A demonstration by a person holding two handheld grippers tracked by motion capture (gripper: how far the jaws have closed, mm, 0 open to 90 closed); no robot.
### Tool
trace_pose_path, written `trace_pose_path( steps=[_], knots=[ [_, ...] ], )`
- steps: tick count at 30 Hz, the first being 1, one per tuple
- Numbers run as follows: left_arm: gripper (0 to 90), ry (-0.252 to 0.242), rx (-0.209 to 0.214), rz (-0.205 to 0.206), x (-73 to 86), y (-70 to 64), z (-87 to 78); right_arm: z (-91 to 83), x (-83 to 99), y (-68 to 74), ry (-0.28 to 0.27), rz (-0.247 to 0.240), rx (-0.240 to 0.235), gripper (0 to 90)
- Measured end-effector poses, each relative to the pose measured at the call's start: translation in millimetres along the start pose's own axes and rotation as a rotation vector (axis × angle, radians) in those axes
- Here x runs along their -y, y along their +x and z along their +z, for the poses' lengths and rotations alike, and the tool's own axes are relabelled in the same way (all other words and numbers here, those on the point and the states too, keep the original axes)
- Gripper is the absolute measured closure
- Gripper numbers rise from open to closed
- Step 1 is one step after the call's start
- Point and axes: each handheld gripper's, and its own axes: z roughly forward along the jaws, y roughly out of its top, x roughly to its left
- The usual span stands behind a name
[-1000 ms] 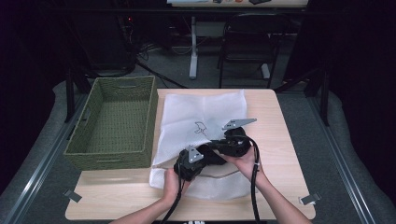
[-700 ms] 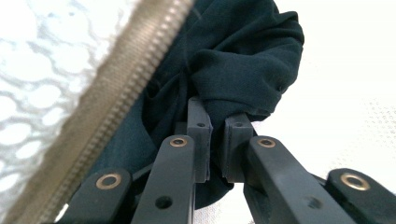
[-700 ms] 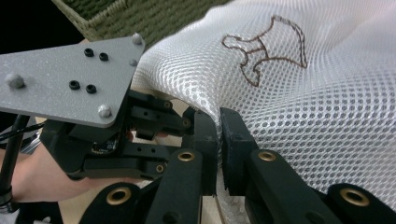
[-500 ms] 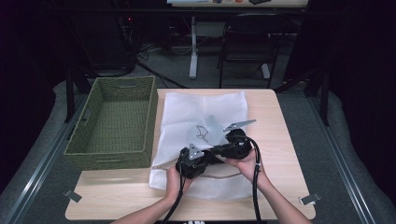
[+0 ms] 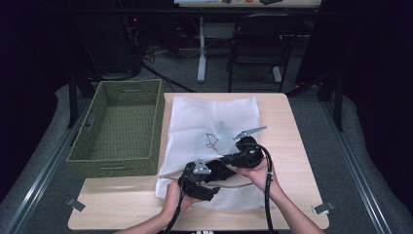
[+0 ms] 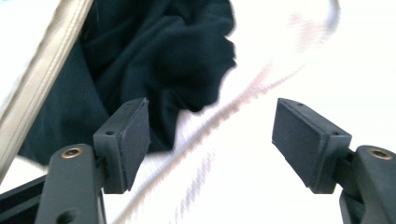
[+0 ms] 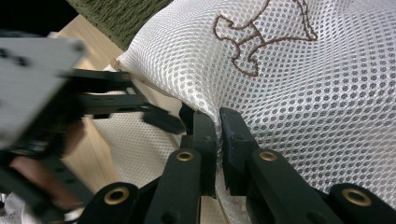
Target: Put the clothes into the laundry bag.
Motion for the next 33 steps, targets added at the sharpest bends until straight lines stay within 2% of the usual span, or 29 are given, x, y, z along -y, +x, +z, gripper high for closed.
trace_pose_path(
  steps=[1, 3, 5, 7, 9, 14, 17, 18, 19, 20, 22, 23, 24, 25, 28, 33],
  knots=[
    [25.3, 0.0, 0.0, 0.0, 0.0, 0.0, 0.0, 0.0, 0.0, 0.0, 0.0, 0.0, 0.0, 85.7],
    [24.4, 0.008, 0.01, -0.004, 6.5, 2.1, -13.9, 0.1, 0.2, -0.3, 0.001, 0.004, 0.003, 85.4],
    [21.2, 0.025, 0.005, 0.004, 14.6, 4.6, -28.3, -0.3, -0.2, 0.0, 0.007, 0.001, 0.004, 85.0],
    [18.8, 0.032, 0.003, -0.008, 21.8, 8.3, -38.7, -0.8, -0.5, 0.2, 0.008, -0.002, 0.006, 84.9],
    [16.1, 0.037, -0.017, -0.012, 27.3, 13.3, -48.5, -0.9, -0.4, 0.0, 0.014, -0.005, 0.006, 84.8],
    [15.4, 0.028, -0.047, -0.063, 37.8, 28.2, -72.3, -0.5, 0.1, 1.8, 0.032, -0.019, 0.012, 84.5],
    [15.7, 0.044, -0.096, -0.085, 45.0, 38.6, -82.3, -0.3, 1.0, 2.9, 0.034, -0.027, 0.012, 84.4],
    [15.8, 0.058, -0.104, -0.098, 47.5, 42.6, -84.5, 0.0, 1.2, 3.3, 0.042, -0.026, 0.01, 84.2],
    [15.6, 0.049, -0.112, -0.118, 51.0, 45.0, -85.7, 0.5, 1.4, 3.4, 0.048, -0.03, 0.013, 84.1],
    [16.4, 0.058, -0.129, -0.12, 53.7, 47.6, -87.1, 1.0, 1.5, 3.6, 0.05, -0.034, 0.012, 84.2],
    [16.4, 0.076, -0.132, -0.147, 58.3, 52.3, -87.0, 1.8, 1.8, 4.2, 0.06, -0.038, 0.008, 83.8],
    [16.3, 0.076, -0.132, -0.147, 58.3, 52.3, -87.0, 2.2, 2.2, 4.3, 0.062, -0.038, 0.008, 83.5],
    [16.2, 0.109, -0.139, -0.153, 61.1, 56.9, -86.0, 2.5, 2.6, 4.3, 0.069, -0.038, 0.007, 83.4],
    [16.4, 0.117, -0.148, -0.161, 62.4, 58.7, -85.3, 3.0, 2.9, 4.2, 0.076, -0.038, 0.003, 83.4],
    [16.7, 0.144, -0.134, -0.185, 64.9, 63.8, -82.3, 5.1, 4.4, 3.7, 0.093, -0.048, 0.0, 82.7],
    [19.6, 0.153, -0.13, -0.169, 64.5, 62.9, -79.4, 7.2, 5.2, 4.9, 0.126, -0.053, -0.012, 81.9]
  ],
)
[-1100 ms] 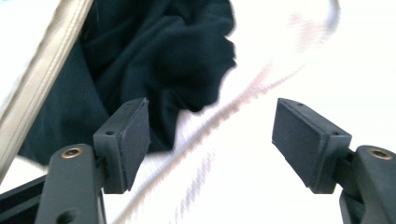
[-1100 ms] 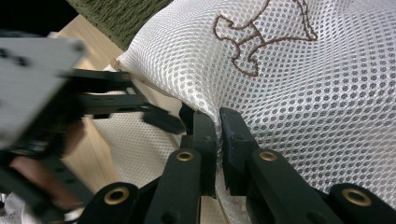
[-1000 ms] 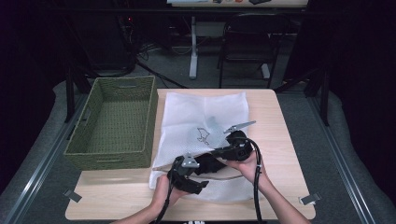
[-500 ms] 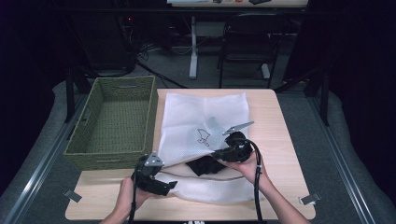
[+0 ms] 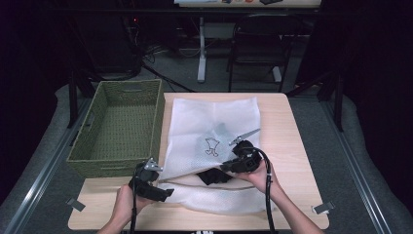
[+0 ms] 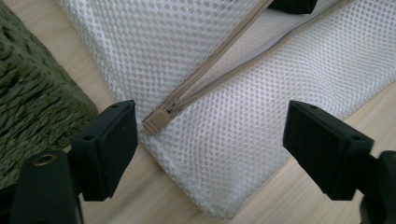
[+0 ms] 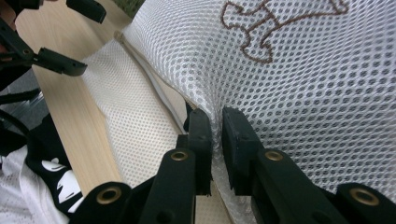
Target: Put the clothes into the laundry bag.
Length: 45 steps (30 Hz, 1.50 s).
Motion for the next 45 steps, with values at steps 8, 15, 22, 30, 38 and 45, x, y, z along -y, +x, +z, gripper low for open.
trace_pose_path(
  steps=[8, 15, 22, 30, 38, 45],
  knots=[
    [24.6, -0.003, -0.003, 0.044, -1.9, -7.5, 2.5, 16.1, 6.8, 0.2, 0.125, -0.009, -0.004, 81.8],
    [31.1, -0.017, 0.007, 0.093, -6.1, -18.4, 6.9, 39.1, 15.2, -6.7, 0.205, -0.026, 0.042, 85.6],
    [34.7, -0.024, 0.022, 0.119, -11.5, -29.2, 15.9, 52.4, 14.0, -8.4, 0.206, -0.111, 0.152, 87.8],
    [40.3, -0.149, -0.004, 0.139, -19.8, -55.0, 27.1, 40.1, 3.0, -5.6, 0.121, -0.147, 0.189, 88.3],
    [48.8, -0.252, -0.001, 0.17, -44.9, -96.1, 63.4, 22.6, 1.9, 4.5, 0.058, -0.144, 0.177, 88.5],
    [65.7, -0.271, -0.024, 0.119, -63.2, -100.4, 89.2, 12.5, -0.6, 3.0, 0.0, -0.095, 0.154, 88.7]
  ],
)
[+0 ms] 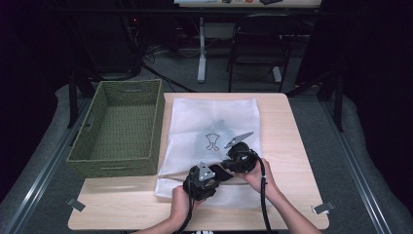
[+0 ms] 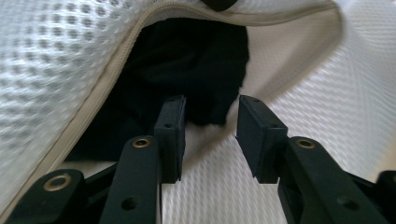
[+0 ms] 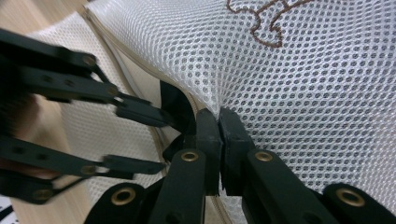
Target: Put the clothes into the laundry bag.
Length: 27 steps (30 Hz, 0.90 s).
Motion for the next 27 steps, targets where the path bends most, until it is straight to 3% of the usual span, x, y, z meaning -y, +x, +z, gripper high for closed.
trace_pose_path(
  steps=[6, 8, 12, 21, 24, 27],
  knots=[
    [85.8, 0.024, -0.038, -0.002, -0.4, -1.4, 17.1, -3.8, -1.0, -0.5, -0.026, 0.011, -0.005, 89.0],
    [86.6, 0.028, -0.045, -0.004, -2.5, -0.5, 19.6, -7.1, -2.2, -1.4, -0.042, 0.016, -0.013, 89.1],
    [87.1, -0.017, -0.075, -0.04, -10.4, 4.8, 23.0, -19.5, -6.9, -1.3, -0.099, 0.041, -0.036, 89.5],
    [87.1, -0.118, -0.118, -0.161, -21.4, 19.1, 27.1, -37.1, -1.5, -21.3, -0.186, 0.15, -0.126, 89.7],
    [87.1, -0.133, -0.129, -0.194, -25.0, 24.7, 27.6, -36.4, -1.3, -22.7, -0.182, 0.165, -0.143, 89.6],
    [87.0, -0.128, -0.133, -0.208, -22.2, 28.5, 29.9, -22.8, 3.6, -24.8, -0.112, 0.191, -0.148, 89.3]
  ],
)
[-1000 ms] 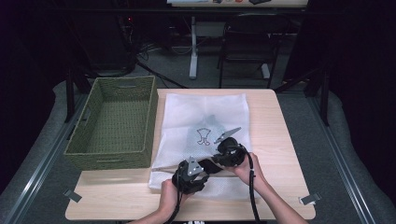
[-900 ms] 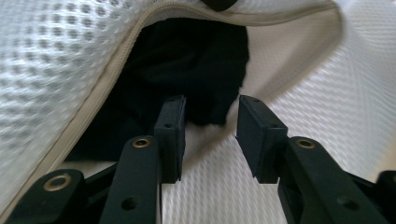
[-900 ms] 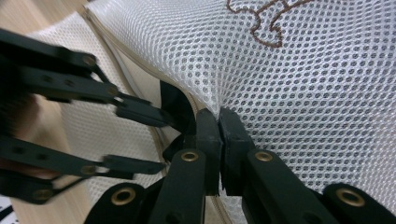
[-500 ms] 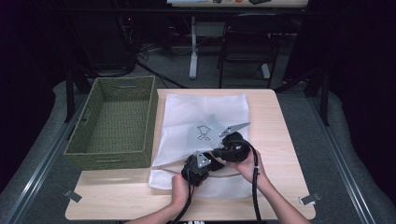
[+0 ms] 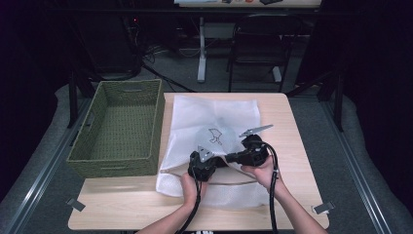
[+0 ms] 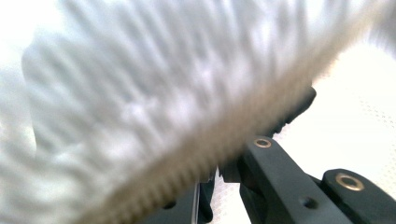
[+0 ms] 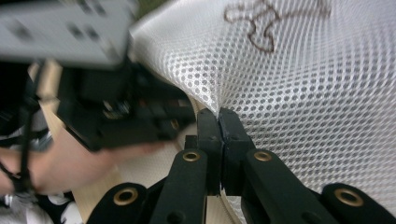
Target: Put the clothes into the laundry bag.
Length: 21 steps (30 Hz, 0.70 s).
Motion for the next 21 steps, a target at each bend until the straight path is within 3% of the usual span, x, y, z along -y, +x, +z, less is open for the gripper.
trace_pose_path(
  steps=[3, 6, 12, 15, 19, 21],
  knots=[
    [86.7, 0.007, 0.002, 0.002, 2.6, 0.4, 0.3, 18.4, 8.0, -1.9, 0.088, 0.029, 0.001, 89.0],
    [86.0, 0.026, 0.011, 0.002, 3.4, 0.9, -0.7, 33.7, 13.2, -1.3, 0.158, 0.019, 0.029, 88.8],
    [70.0, 0.1, 0.053, 0.024, 12.4, 4.9, -9.6, 42.4, 16.3, -3.5, 0.179, -0.006, 0.045, 88.8],
    [56.3, 0.146, 0.073, 0.064, 17.1, 3.2, -18.6, 46.2, 17.5, -1.7, 0.193, -0.022, 0.053, 88.7],
    [47.4, 0.196, 0.101, 0.129, 22.1, 1.4, -34.1, 52.5, 19.8, 1.0, 0.215, -0.038, 0.07, 88.6],
    [44.8, 0.213, 0.113, 0.148, 24.9, 3.8, -43.8, 56.5, 21.6, -0.2, 0.224, -0.071, 0.08, 88.5]
  ],
)
